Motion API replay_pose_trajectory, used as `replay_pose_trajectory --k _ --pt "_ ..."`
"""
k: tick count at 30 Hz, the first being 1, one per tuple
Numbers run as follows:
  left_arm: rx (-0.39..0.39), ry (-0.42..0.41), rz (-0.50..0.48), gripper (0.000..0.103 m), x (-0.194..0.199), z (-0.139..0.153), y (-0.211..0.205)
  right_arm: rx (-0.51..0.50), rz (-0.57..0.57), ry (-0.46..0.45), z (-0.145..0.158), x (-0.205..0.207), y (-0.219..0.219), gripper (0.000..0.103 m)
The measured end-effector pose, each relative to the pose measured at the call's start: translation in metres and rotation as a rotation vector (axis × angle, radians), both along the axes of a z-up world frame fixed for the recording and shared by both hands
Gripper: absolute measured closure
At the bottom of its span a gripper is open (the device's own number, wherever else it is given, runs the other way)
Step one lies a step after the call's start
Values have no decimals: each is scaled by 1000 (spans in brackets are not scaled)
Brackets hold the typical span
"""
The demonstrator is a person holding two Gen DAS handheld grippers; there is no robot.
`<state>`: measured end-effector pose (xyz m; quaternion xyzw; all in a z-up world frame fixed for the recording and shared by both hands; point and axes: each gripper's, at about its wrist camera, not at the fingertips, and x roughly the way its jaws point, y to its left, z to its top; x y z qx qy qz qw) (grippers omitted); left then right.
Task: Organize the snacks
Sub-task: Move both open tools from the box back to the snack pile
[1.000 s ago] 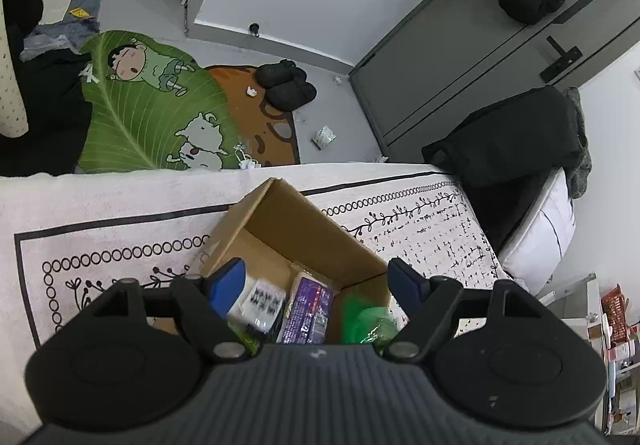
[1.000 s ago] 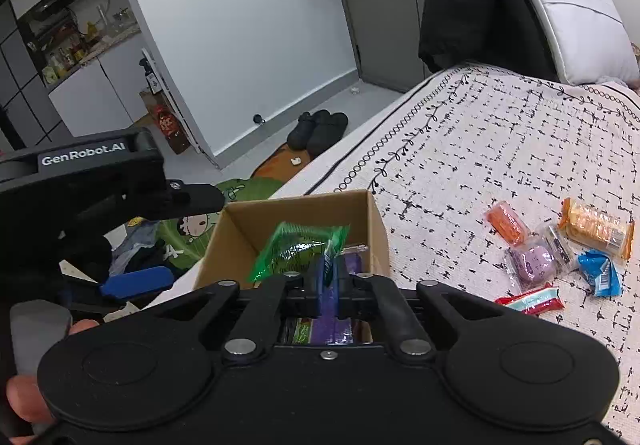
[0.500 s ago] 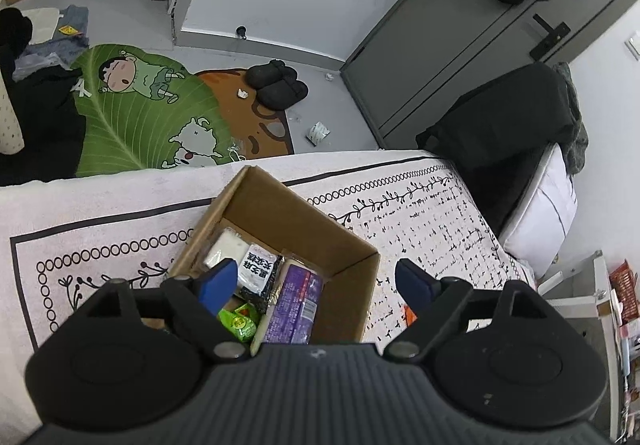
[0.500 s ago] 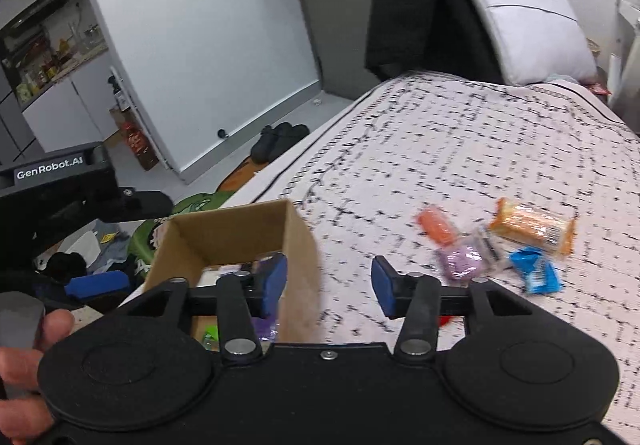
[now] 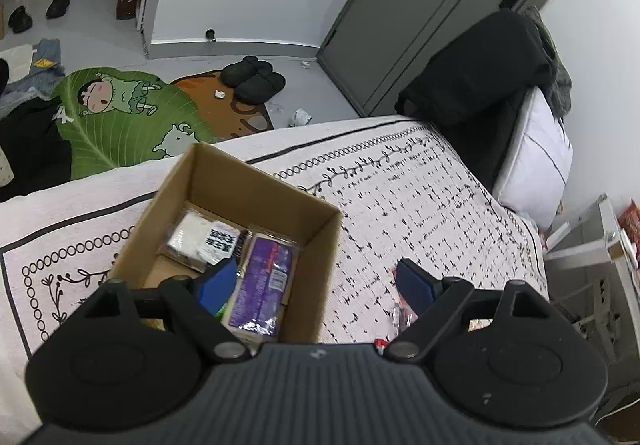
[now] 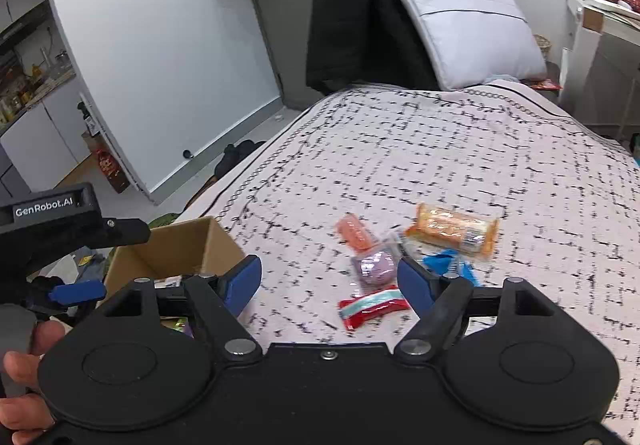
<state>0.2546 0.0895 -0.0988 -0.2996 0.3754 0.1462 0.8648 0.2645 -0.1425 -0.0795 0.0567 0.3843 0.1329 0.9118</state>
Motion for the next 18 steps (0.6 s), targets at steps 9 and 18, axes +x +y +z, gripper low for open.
replay_pose_trajectory --k 9,18 --pt "28 2 -107 17 13 -3 -30 -6 -25 2 1 0 -36 29" --pt "60 14 -233 17 27 -9 -63 12 -60 24 -13 6 -77 29"
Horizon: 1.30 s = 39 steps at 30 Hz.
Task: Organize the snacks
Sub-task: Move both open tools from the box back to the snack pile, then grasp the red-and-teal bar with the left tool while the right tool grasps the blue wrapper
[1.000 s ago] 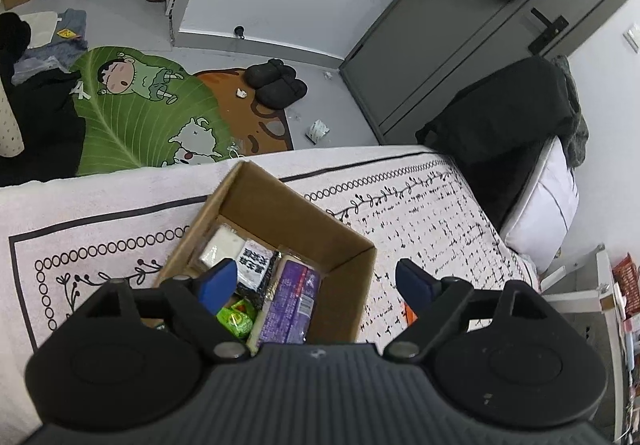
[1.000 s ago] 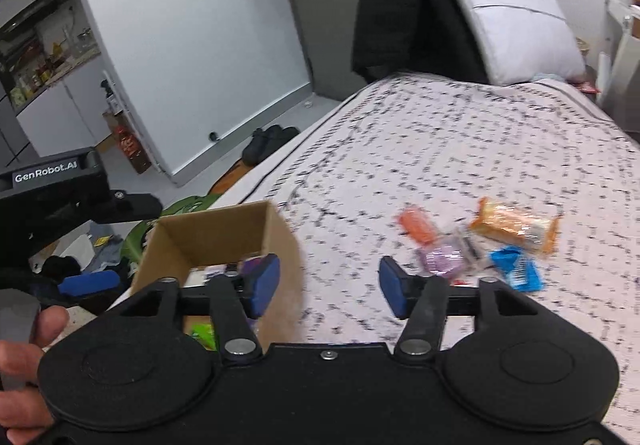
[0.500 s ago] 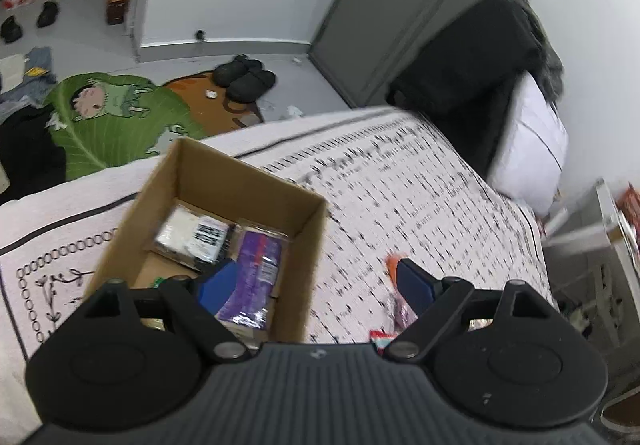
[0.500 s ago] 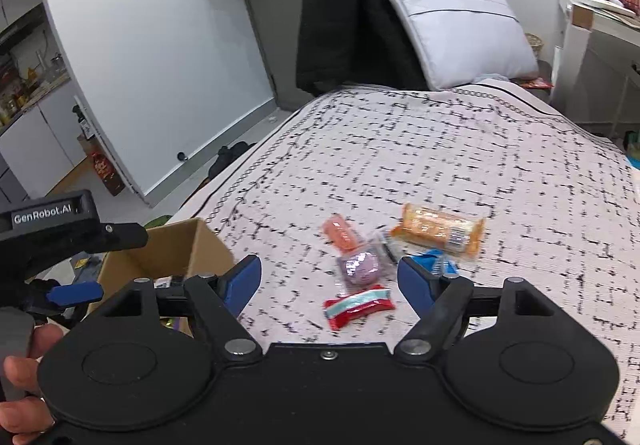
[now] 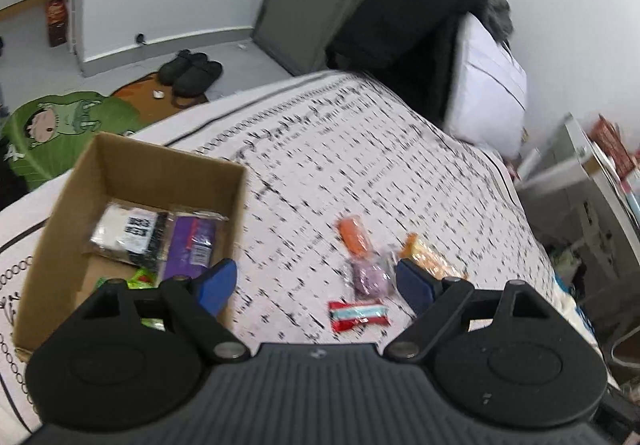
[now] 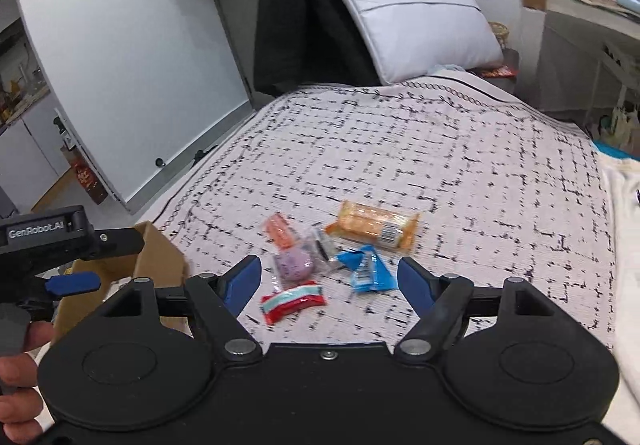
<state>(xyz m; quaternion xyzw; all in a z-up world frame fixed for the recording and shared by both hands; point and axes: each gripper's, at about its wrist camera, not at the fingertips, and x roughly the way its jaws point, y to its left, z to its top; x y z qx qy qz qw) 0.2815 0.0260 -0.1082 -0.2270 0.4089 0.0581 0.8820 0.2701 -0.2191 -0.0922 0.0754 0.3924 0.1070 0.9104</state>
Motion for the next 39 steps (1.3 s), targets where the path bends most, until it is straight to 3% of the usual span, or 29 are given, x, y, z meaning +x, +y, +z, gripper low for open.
replay_pose_trajectory --k 13,24,33,39 --pt "35 59 -13 17 20 -19 -26 122 48 49 -30 46 -14 33" --pt "84 123 -34 17 45 -40 -53 183 82 136 -83 67 -23 39" --pt "102 201 -61 17 67 -69 -72 191 81 183 -110 81 -30 48" --pt "117 241 -81 17 77 -86 -82 180 95 191 -115 85 -30 65"
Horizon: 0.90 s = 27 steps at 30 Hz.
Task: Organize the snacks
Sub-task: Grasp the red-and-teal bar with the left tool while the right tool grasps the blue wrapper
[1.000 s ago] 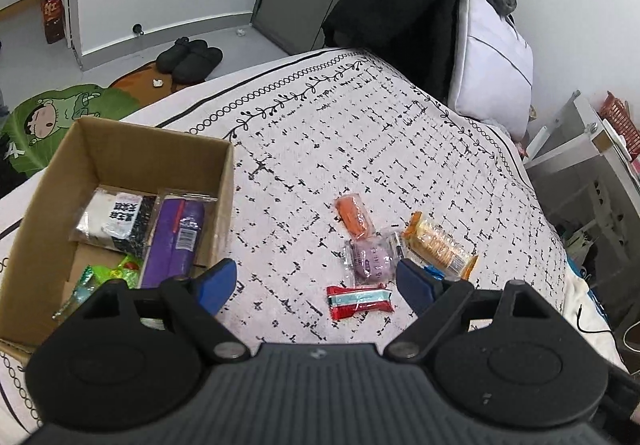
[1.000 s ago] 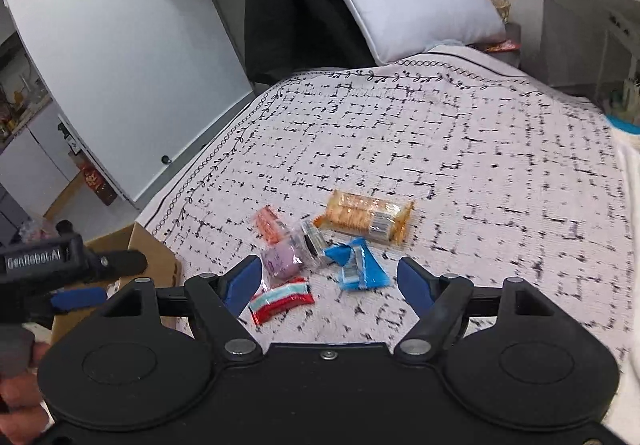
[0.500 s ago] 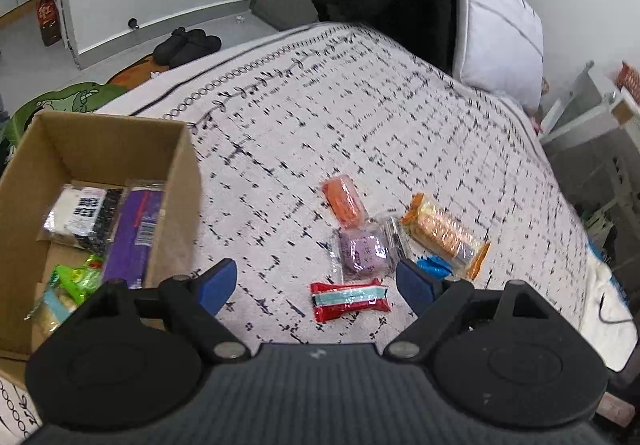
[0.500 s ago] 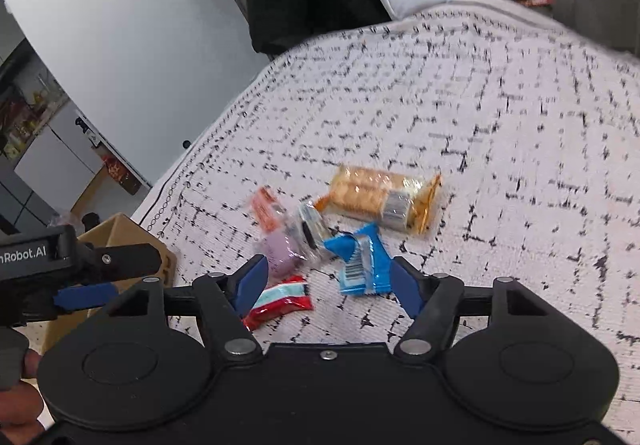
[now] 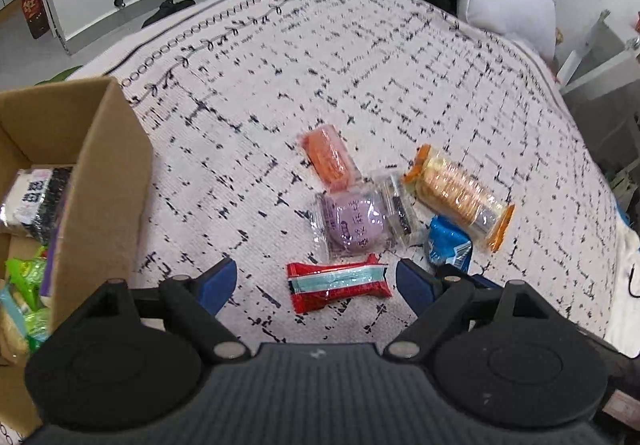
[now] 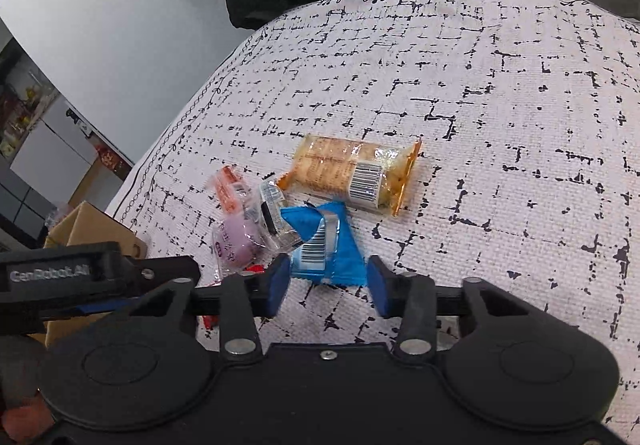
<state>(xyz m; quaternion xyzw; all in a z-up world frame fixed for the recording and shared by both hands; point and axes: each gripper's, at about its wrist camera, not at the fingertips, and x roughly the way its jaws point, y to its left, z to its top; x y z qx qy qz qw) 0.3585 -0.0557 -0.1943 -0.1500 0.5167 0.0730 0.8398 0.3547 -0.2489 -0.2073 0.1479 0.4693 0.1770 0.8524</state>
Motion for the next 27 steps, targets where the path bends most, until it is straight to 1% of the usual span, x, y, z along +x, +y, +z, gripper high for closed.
replay_pose_trajectory --k 1,2,4,7,11,15,17,18,19,20,21,22,24,26,27 --pt "3 6 -4 17 2 -3 -2 9 6 2 0 0 0 71" --pt "8 10 -8 17 4 -5 -4 17 13 11 1 0 -1 83" --pt "14 15 -14 17 6 -10 -7 0 17 41 -1 -1 0 93" --pt "22 26 -16 17 10 -19 -10 -11 12 53 -2 -5 -2 96" --pt "21 47 -12 17 9 -29 -10 -19 8 45 2 -12 -4 96" --pt "9 48 -6 18 8 -32 -10 -20 -7 37 4 -14 -9 96" --pt "10 37 -1 20 7 -32 -10 -26 -23 27 5 -13 -11 94" --pt "19 29 1 20 7 -31 -10 -24 -32 23 5 -12 -13 93" --pt "28 24 -1 20 7 -31 -10 -22 -38 22 5 -11 -13 81" --pt "32 21 -4 21 7 -31 -11 -18 -45 16 6 -10 -15 61" --pt "30 20 -7 22 7 -31 -11 -14 -53 1 6 -10 -15 52" --pt "24 20 -10 25 7 -31 -12 -15 -58 -15 6 -9 -15 43" --pt "10 23 -19 30 7 -33 -12 -30 -55 -35 6 -7 -12 43" --pt "8 20 -30 43 7 -33 -14 -28 -51 -44 4 -4 -10 43" --pt "6 17 -30 44 7 -32 -14 -27 -50 -45 2 -2 -8 43"
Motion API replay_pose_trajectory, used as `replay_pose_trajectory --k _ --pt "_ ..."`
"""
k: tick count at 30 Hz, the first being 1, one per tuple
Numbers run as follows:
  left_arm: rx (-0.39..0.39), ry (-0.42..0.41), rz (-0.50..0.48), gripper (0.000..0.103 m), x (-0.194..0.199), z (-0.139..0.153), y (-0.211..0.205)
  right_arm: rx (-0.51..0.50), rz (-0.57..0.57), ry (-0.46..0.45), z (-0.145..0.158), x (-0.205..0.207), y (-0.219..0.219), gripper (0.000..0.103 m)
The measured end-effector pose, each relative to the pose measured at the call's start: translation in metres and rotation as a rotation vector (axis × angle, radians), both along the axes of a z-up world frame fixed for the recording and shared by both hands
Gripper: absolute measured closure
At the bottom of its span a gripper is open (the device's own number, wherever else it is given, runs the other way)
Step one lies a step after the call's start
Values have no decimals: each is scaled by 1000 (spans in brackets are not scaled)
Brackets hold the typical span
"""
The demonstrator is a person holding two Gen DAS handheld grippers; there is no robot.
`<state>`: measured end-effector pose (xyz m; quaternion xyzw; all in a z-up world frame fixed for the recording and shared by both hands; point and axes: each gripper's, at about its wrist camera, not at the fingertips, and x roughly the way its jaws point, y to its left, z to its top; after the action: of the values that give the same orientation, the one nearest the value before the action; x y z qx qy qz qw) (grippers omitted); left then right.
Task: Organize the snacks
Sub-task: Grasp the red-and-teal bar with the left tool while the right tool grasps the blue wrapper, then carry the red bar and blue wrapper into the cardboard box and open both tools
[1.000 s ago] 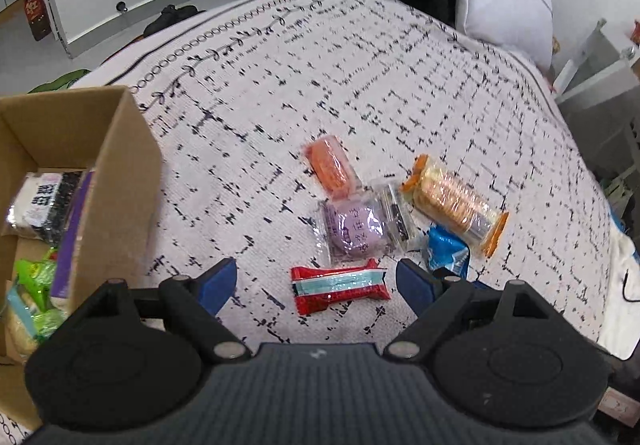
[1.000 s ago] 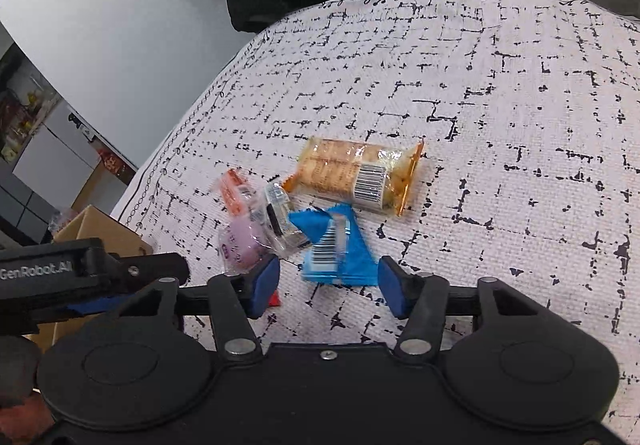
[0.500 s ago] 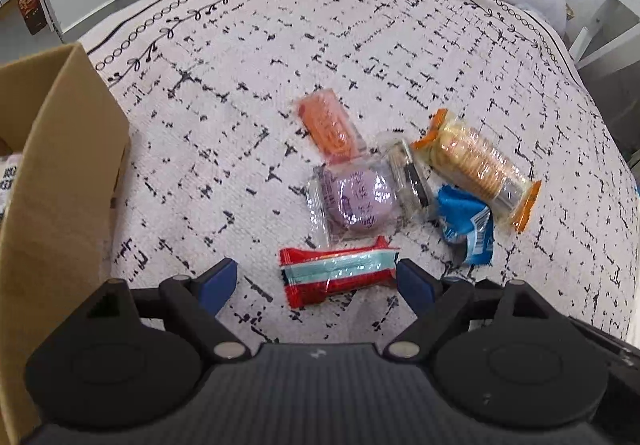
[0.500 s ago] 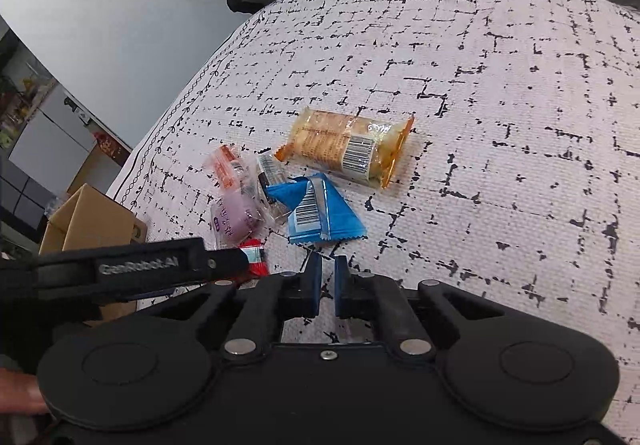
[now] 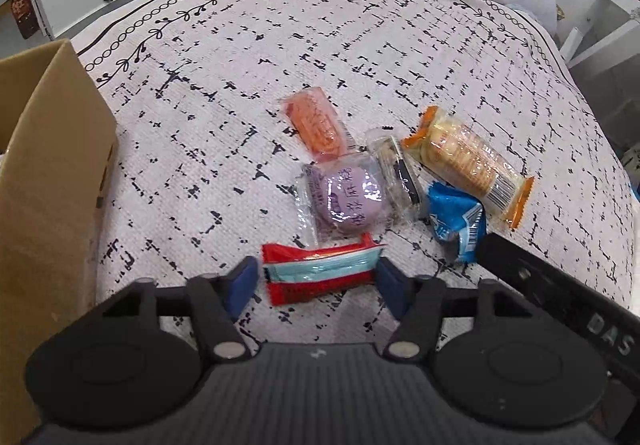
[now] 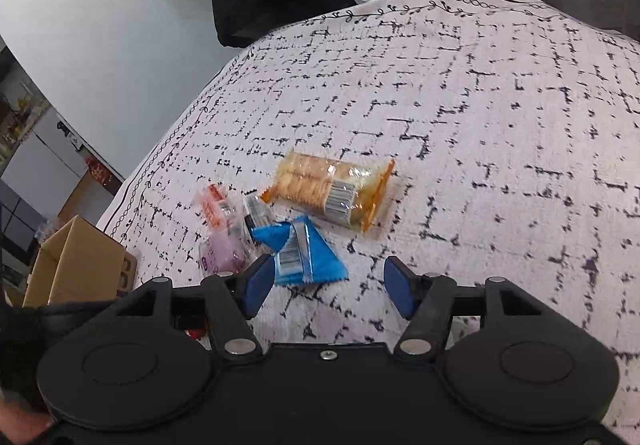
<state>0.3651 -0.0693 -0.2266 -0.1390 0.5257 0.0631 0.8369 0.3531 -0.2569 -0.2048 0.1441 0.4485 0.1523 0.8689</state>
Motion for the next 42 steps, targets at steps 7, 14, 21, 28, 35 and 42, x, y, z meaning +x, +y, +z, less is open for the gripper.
replay_pose_trajectory --k 7,14,21,28,35,42 --pt "-29 -8 19 60 -5 3 7 -18 25 -45 -7 8 17 43" --pt "-37 -32 36 61 -17 14 16 -128 94 -89 -14 9 37 53" --pt "-81 -102 55 61 -33 43 31 -114 92 -51 -4 0 34 68" --pt "-111 -184 74 61 -54 75 49 -79 45 -85 26 -18 28 69" --pt "-143 -247 105 61 -67 98 68 -94 49 -134 55 -35 43 69" --pt "-170 -295 139 61 -80 116 91 -89 58 -165 80 -52 66 70"
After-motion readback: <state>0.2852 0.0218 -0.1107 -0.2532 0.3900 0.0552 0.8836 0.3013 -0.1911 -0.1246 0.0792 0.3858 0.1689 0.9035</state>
